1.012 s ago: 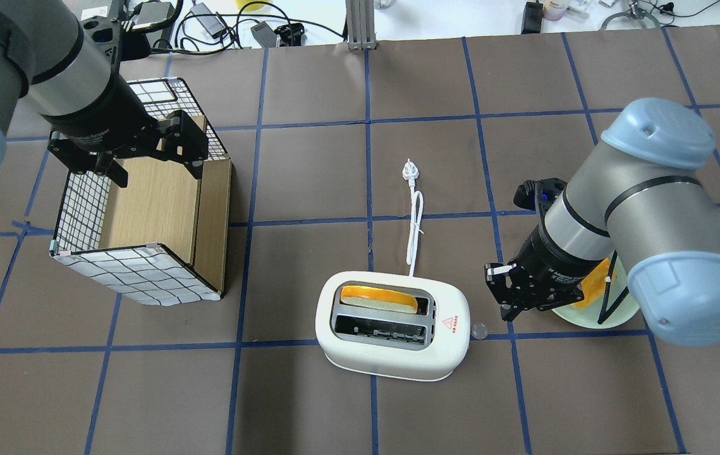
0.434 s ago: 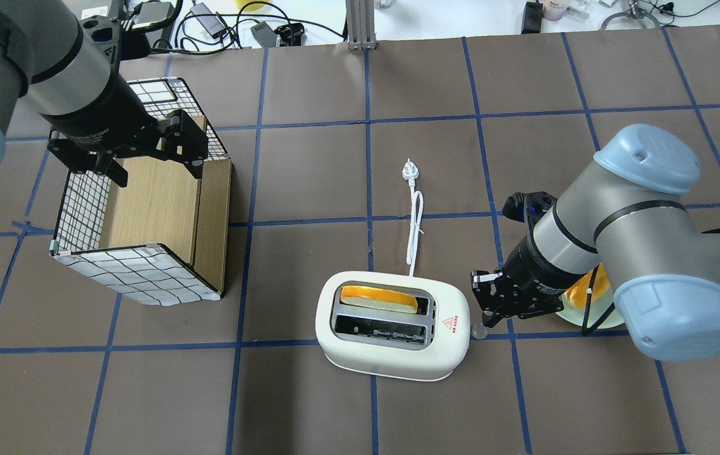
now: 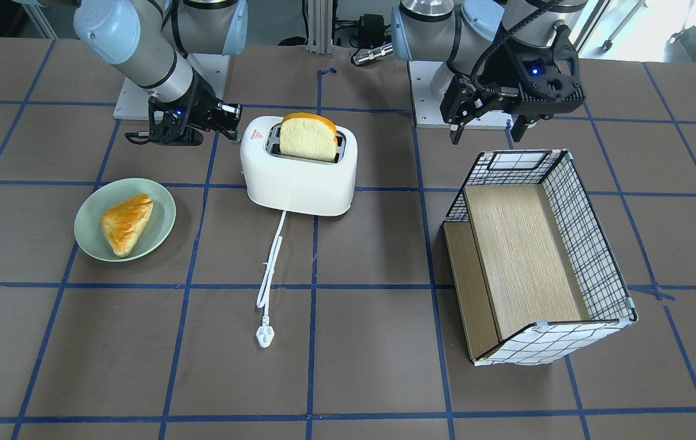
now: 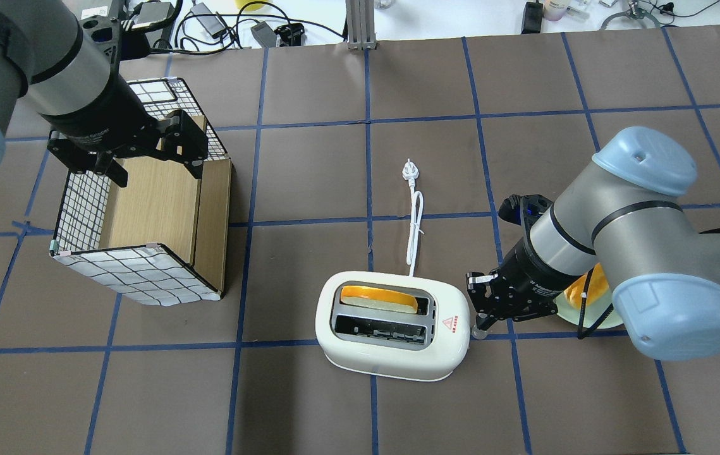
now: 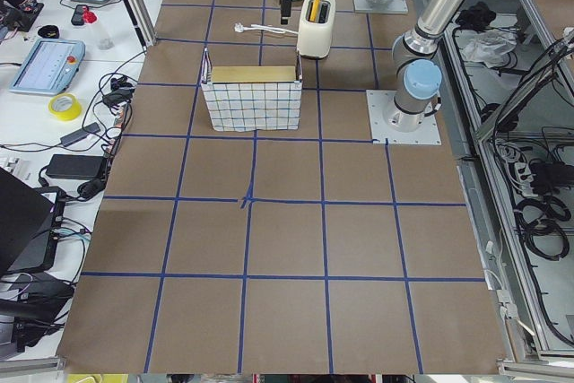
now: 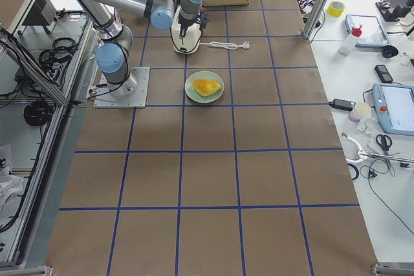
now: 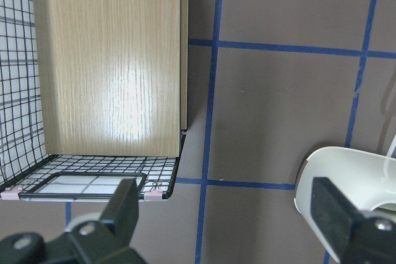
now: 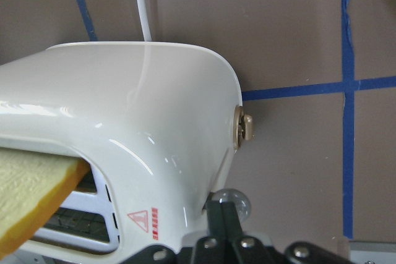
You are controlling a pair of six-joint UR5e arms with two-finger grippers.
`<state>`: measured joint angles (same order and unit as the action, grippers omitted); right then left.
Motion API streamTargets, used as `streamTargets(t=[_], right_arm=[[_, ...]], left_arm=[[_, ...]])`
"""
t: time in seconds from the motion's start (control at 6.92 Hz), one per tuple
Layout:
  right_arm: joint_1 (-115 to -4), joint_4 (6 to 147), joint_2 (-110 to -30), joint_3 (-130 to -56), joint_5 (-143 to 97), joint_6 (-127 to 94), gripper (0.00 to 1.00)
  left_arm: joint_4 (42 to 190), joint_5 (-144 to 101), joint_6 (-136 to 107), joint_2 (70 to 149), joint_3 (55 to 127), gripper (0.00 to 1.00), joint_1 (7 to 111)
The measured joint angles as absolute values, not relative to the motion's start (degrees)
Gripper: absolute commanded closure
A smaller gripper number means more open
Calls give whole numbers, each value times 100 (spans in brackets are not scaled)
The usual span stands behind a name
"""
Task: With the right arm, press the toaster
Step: 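Press the toaster lever down with the right gripper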
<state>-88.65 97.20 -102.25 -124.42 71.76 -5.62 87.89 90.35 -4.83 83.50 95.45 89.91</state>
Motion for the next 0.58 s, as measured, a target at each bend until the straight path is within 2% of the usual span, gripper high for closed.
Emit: streamTargets(t=[0.58], right_arm=[[-8857,9731,-10048,-12445,7180,-543,100]], left_arm=[[8789,9035,-483,8350,9545,0,8991]])
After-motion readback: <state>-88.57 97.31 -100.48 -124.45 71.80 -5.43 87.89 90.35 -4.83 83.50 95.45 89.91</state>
